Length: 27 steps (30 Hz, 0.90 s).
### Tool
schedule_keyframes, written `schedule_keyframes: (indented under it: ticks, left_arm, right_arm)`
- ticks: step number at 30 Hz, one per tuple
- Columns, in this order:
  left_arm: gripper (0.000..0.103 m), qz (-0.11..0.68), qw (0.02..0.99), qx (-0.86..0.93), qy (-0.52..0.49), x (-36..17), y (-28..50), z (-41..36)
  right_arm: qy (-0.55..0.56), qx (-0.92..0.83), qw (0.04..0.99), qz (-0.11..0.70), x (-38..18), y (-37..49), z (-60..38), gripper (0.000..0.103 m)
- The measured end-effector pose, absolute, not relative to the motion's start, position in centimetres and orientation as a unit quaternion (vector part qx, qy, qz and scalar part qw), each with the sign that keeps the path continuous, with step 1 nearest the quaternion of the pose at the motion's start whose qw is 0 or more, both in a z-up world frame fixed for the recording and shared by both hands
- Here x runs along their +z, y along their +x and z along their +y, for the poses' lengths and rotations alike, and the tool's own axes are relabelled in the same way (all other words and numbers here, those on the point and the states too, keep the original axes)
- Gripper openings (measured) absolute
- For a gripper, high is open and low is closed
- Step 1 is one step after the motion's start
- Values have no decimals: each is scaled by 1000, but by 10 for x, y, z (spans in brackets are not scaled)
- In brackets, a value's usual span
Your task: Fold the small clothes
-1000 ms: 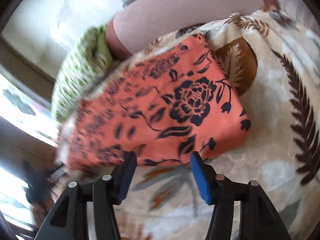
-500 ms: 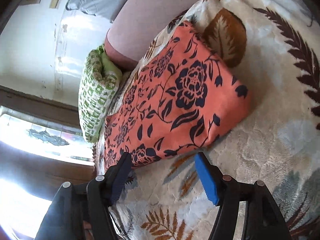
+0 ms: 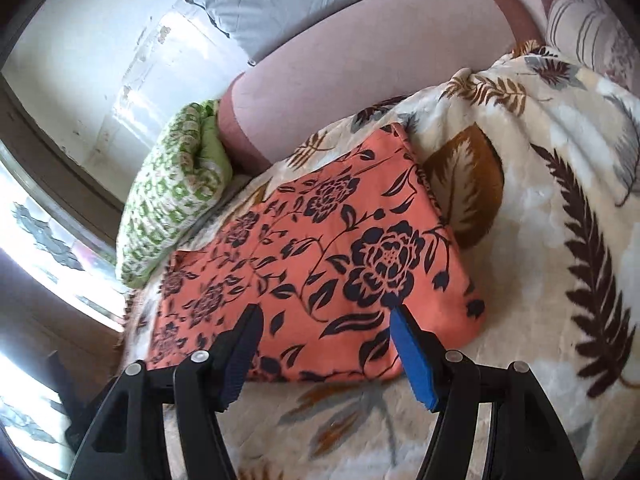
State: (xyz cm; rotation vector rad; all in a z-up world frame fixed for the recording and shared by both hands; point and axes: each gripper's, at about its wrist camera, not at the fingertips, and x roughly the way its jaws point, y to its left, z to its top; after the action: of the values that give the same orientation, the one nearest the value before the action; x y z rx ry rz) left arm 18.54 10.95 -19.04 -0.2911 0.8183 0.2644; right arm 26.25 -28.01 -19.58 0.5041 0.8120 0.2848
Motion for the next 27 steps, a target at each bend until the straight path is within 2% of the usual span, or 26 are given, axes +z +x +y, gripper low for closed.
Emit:
schedule_keyframes:
  ticks: [2,7,8,19,23,27]
  left_arm:
    - [79,393,899,135,-135,-190,187,112]
    - [79,386,902,147,-125,-187,189,116]
    - [79,386,902,149,-123,-187,190,116]
    - [79,399,894,170,-114,-198,204,119]
    - [79,425,881,186,-96,-212,214,119]
    - [81,440,872,195,-87,-226,222,121]
  right_arm:
    - [230,137,883,387,-196,265,-274,65]
    - [204,134,884,399,-203,275,-261,44]
    - [201,131,884,402,-205,276,-260,42]
    - [190,127,877,424,-219,286,-251,41]
    - [180,117,859,465,-241,296,-247,41]
    - [178,119,859,465,-242,296,-247,40]
